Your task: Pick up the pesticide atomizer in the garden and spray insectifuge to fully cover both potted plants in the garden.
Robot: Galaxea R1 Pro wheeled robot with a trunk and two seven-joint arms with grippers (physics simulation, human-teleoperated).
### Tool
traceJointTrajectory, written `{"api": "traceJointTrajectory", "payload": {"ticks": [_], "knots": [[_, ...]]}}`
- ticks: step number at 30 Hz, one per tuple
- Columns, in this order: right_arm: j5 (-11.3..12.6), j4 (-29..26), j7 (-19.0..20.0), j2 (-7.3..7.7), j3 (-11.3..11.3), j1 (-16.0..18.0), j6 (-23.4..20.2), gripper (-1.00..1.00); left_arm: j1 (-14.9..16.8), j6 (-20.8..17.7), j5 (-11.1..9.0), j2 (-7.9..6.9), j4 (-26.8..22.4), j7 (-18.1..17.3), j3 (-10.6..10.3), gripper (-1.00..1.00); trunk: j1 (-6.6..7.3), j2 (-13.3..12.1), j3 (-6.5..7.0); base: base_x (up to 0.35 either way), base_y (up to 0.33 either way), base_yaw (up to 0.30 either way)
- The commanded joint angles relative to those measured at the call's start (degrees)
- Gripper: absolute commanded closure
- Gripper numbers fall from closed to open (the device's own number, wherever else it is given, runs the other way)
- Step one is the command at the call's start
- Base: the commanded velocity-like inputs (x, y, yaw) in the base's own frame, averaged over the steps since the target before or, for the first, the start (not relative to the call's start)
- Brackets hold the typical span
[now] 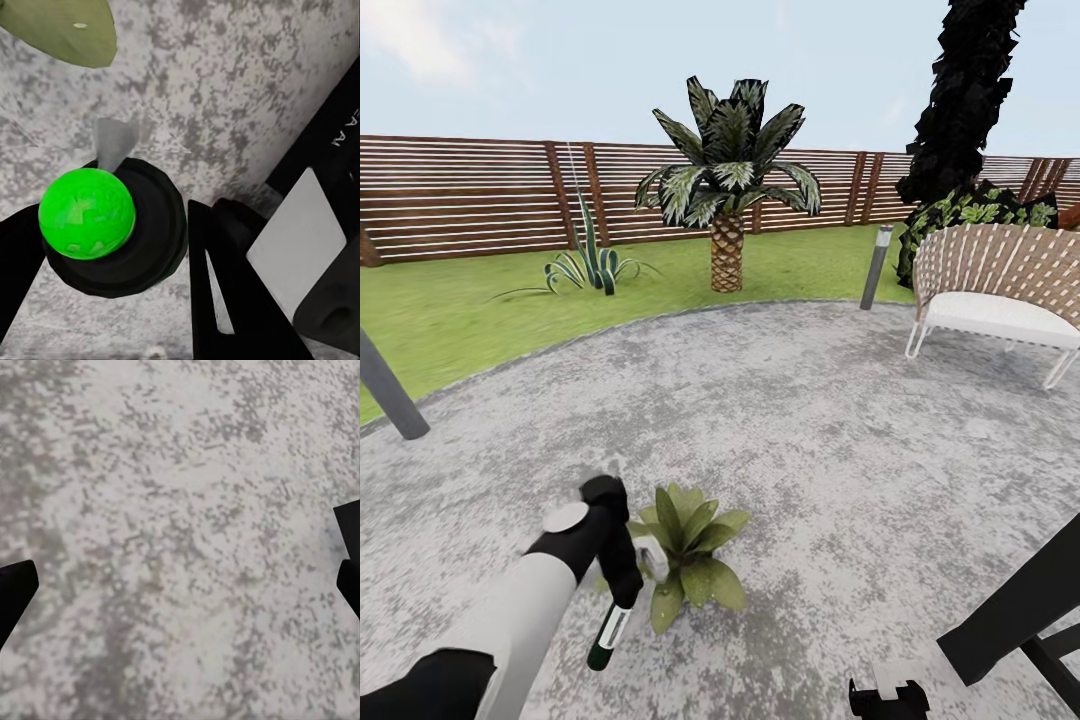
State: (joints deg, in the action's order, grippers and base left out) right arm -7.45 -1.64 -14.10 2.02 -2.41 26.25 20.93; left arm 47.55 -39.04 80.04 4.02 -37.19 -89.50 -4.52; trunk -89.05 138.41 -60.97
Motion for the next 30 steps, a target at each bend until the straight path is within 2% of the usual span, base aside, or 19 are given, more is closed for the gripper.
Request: {"api": "traceJointTrajectory", "payload": {"ticks": [1,4,6,9,13,18,21,27,30], "knots": [[-0.5,0.1,-0.5,0.00,-0.2,0.0,0.0,-1.00,0.0,-0.6,0.6,0.23,0.1,-0.5,-0.4,1.00,0.01,0.0,-0.05,0.000,0.000,0.000],[-0.5,0.1,-0.5,0.00,-0.2,0.0,0.0,-1.00,0.0,-0.7,0.8,1.71,0.2,-0.5,-1.1,1.00,0.01,0.0,-0.05,0.000,0.000,0.000],[-0.5,0.1,-0.5,0.00,-0.2,0.0,0.0,-1.00,0.0,-0.7,0.9,1.83,-0.2,-0.5,-1.3,1.00,0.01,0.0,-0.05,0.000,0.000,0.000],[-0.5,0.1,-0.5,0.00,-0.2,0.0,0.0,-1.00,-0.1,-0.6,1.0,1.11,-0.4,-0.5,-1.3,1.00,0.01,0.0,-0.05,0.000,0.000,0.000],[-0.6,0.1,-0.6,0.00,-0.2,0.0,0.0,-1.00,-0.1,-0.5,0.9,-1.84,-0.4,0.2,-1.0,1.00,0.01,0.0,-0.05,0.000,0.000,0.000],[-0.7,0.1,-0.7,-0.41,-0.2,0.0,-0.1,-1.00,0.7,-0.6,0.6,-1.99,-0.7,-0.5,-0.7,1.00,0.01,0.0,-0.05,0.000,0.000,0.000],[-0.6,0.0,-0.5,0.22,-0.2,-0.3,-0.1,-1.00,1.3,-0.5,0.8,-1.93,-0.8,-0.5,-0.9,1.00,0.01,0.0,-0.05,0.000,0.000,0.000],[-0.5,0.0,-0.5,0.36,-0.2,-0.4,-0.1,-1.00,1.4,-0.6,1.0,-1.91,-1.1,-0.5,-0.9,1.00,0.01,0.0,-0.05,0.000,0.000,0.000],[-0.5,0.0,-0.5,0.35,-0.2,-0.4,-0.1,-1.00,1.4,-0.7,1.1,-1.82,-1.1,-0.5,-0.9,1.00,0.67,-1.2,0.49,0.000,0.000,0.000]]}}
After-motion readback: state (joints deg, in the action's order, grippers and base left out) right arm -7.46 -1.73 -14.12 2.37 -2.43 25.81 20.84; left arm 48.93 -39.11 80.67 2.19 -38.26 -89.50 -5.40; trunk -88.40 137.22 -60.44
